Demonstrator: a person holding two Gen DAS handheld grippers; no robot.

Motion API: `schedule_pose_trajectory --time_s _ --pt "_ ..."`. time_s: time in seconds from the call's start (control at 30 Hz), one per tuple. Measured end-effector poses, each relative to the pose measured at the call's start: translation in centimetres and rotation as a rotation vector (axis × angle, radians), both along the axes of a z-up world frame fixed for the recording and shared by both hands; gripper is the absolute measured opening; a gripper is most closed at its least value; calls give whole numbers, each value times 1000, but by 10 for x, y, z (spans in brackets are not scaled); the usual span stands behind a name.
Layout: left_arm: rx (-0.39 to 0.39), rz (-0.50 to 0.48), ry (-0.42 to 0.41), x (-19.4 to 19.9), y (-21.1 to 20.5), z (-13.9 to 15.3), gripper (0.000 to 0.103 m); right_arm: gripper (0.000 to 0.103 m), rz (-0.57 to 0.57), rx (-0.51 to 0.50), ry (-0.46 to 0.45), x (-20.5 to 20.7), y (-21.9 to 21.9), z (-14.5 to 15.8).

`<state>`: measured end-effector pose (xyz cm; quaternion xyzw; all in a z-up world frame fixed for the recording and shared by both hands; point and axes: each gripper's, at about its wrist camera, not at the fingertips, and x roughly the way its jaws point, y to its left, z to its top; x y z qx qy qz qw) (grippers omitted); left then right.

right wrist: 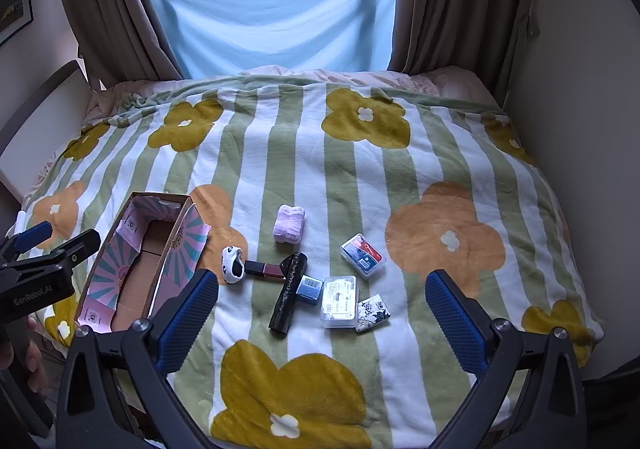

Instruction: Organize objects

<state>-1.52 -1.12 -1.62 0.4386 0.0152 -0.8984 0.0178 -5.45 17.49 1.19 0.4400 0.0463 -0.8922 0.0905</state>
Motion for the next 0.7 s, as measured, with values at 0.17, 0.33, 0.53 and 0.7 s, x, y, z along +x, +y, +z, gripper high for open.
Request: schedule_pose_trajectory --time_s 0.17,0.33,0.53,0.7 --pt "-8 -4 -4 1 4 -1 102 103 0 0 -1 0 0 1" --pt "-11 -8 -4 0 7 0 102 103 1 1 -1 1 0 1" --pt "-10 -12 -4 0 8 2 102 103 2 0 -1 1 0 2" --pt "-8 -11 -7 0 10 3 102 103 2 -2 -2 1 0 1"
